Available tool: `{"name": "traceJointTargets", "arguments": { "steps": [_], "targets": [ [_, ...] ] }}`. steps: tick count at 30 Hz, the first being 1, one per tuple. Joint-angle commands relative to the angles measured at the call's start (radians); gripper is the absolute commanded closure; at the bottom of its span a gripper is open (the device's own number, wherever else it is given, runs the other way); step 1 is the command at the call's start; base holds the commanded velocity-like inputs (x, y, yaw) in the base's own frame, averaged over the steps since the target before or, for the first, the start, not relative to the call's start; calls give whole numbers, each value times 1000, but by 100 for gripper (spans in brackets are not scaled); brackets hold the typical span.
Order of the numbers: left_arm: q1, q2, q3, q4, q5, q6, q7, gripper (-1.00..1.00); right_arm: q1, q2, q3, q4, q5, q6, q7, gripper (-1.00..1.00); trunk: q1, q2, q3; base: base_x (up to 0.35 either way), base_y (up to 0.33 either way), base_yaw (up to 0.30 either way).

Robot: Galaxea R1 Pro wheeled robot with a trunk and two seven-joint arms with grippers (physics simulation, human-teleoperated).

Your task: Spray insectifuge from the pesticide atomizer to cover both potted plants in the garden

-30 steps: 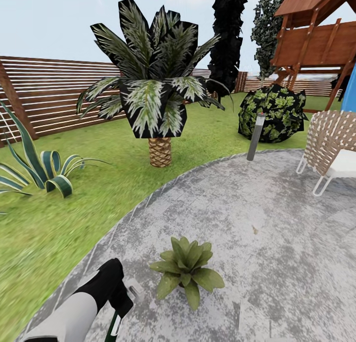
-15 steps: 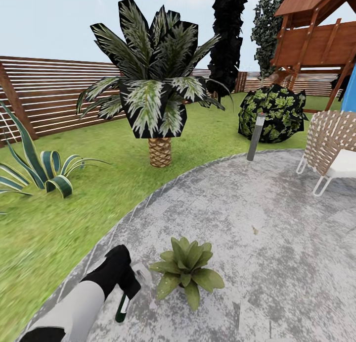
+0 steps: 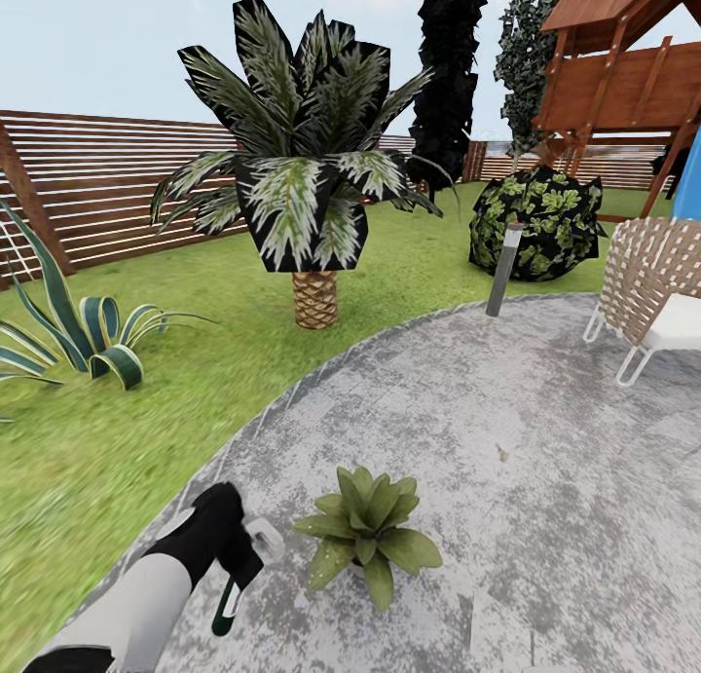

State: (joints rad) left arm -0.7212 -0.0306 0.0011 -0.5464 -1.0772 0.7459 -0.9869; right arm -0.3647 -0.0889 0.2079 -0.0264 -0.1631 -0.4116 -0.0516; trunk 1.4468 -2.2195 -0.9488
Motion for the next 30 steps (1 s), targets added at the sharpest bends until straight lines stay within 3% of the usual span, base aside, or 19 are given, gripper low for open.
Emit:
{"name": "traceJointTargets", "arguments": {
  "steps": [1, 9, 13, 14, 15, 20, 24, 30],
  "targets": [
    [-2, -2, 0, -2, -6, 8, -7, 100, 0, 0, 9, 0, -9, -3, -2, -100, 0, 0, -1, 0, 0, 0],
    [-34, 4, 4, -3, -2, 15, -7, 100, 0, 0, 9, 0, -9, -3, -3, -100, 0, 0, -1, 0, 0, 0],
    [-25, 55, 6, 8, 3, 9, -7, 100, 0, -4, 10, -5, -7, -5, -5, -100, 0, 0, -1, 0, 0, 0],
    [-21, 88, 7, 13, 8, 4, -9, 100, 0, -25, 6, -47, -9, -4, -3, -100, 0, 0, -1, 0, 0, 0],
    [-20, 94, 8, 13, 9, 4, -10, 100, 0, -32, 4, -73, -10, -4, -2, -100, 0, 0, -1, 0, 0, 0],
    [-33, 78, 5, 0, 10, 9, -14, 100, 0, -39, 10, -112, -8, -7, -3, -100, 0, 0, -1, 0, 0, 0],
    [-47, 31, 0, -2, -3, 13, -81, 100, 0, -54, 7, -109, -9, -9, -6, -100, 0, 0, -1, 0, 0, 0],
    [-44, 40, -5, 8, -6, 14, -93, 100, 0, -64, 7, -107, -10, -6, -8, -100, 0, 0, -1, 0, 0, 0]
  ]
}}
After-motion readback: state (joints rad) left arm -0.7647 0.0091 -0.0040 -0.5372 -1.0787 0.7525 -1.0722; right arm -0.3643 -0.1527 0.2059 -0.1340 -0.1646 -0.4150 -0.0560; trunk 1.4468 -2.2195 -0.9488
